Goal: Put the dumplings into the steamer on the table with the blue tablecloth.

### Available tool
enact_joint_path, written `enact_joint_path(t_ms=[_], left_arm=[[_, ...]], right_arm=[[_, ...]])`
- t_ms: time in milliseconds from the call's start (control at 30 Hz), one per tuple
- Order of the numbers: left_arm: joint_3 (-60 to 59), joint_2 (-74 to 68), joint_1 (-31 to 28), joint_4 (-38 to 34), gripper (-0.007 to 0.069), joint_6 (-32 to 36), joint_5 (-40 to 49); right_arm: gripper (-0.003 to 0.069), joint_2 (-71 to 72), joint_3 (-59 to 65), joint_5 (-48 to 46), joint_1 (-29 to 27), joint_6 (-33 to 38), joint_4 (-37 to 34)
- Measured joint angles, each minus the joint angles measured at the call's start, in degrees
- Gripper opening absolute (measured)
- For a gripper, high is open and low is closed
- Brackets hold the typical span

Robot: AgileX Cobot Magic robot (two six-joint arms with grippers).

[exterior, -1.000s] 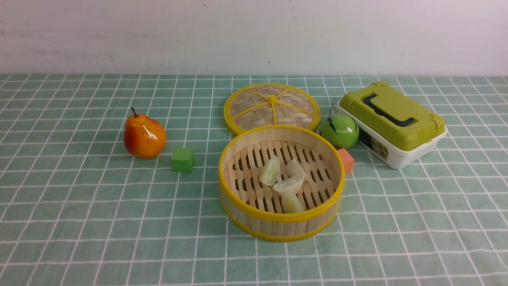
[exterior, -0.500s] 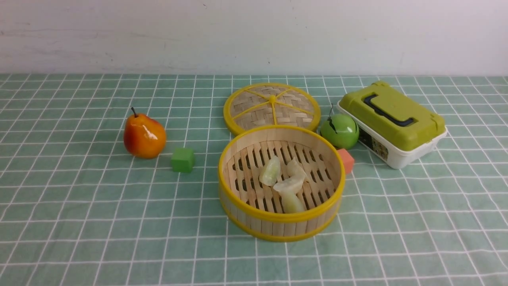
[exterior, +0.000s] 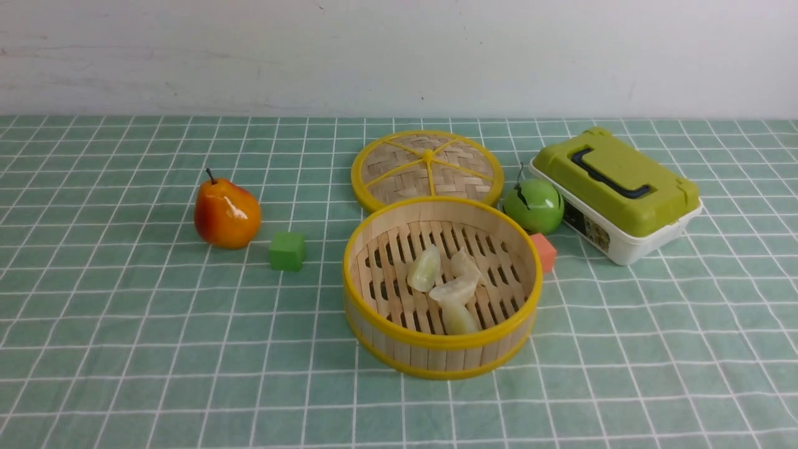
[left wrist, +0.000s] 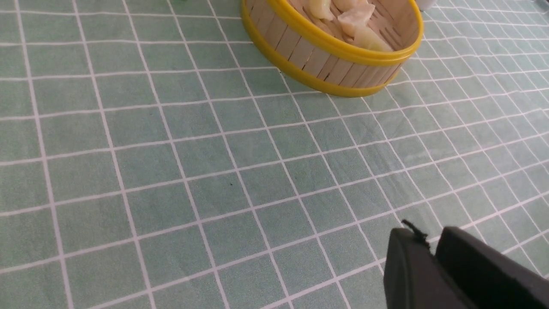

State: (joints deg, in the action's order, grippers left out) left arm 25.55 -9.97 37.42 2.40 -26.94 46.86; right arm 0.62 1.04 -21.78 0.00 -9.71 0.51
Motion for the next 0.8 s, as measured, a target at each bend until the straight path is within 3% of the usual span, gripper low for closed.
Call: enact_joint_path(t_ms=[467, 600, 633, 667, 700, 800], left_arm=[[-0.6, 0.0, -0.9, 1.1, 0.0077, 0.0, -2.9], [-4.2, 0.1, -9.6, 2.4, -0.0014, 1.9, -14.1], [-6.3, 0.5, -14.0, 2.0, -0.0014, 3.7, -19.0], [-6.3, 0.5, -14.0, 2.0, -0.0014, 3.7, -19.0], [-9.8, 1.8, -19.9, 0.9, -0.0014, 6.3, -25.5], [-15.4, 4.4, -28.2, -1.6, -0.0014, 9.2, -33.8]], right_arm=[[0.0024, 0.0, 0.0, 0.0, 0.0, 0.0, 0.0], [0.0031, 0.0, 0.0, 0.0, 0.0, 0.0, 0.0], [0.0033, 0.0, 0.0, 0.0, 0.0, 0.0, 0.0], [0.0033, 0.0, 0.0, 0.0, 0.0, 0.0, 0.0], [0.0035, 0.0, 0.0, 0.0, 0.0, 0.0, 0.0], [0.0041, 0.0, 0.0, 0.0, 0.0, 0.0, 0.0]])
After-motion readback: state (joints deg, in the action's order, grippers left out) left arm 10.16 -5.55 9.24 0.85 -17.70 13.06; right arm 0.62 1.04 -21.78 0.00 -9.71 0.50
